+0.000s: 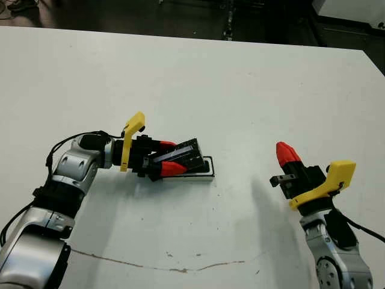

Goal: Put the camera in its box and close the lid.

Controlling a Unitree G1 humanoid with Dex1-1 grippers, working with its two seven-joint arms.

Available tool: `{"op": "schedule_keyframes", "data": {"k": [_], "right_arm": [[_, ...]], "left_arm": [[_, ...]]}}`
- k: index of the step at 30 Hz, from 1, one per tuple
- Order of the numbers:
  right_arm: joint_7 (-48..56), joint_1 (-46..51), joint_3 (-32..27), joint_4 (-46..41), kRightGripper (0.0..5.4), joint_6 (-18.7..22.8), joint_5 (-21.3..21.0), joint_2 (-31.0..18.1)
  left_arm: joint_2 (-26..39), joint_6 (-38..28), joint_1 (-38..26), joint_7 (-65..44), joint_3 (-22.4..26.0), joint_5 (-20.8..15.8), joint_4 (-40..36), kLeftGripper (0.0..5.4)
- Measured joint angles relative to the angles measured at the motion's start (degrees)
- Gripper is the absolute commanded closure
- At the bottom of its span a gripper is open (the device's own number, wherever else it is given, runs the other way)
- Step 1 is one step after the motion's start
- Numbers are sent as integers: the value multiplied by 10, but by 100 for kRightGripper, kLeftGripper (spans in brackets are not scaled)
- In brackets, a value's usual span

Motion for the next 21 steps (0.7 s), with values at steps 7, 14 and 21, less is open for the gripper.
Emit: {"op": "schedule_keyframes", "data": {"k": [7,14,21], "right_arm": [[-1,0,1,0,540,0,-1,0],[-2,1,2,0,540,0,-2,0],[-1,1,4,0,540,0,-1,0]], "left_arm": [[3,-12,7,7,-4,3,-11,224],[1,-58,29,42,-16,17,-35,224],[-4,-57,61,108,-22,27,-91,224]]}}
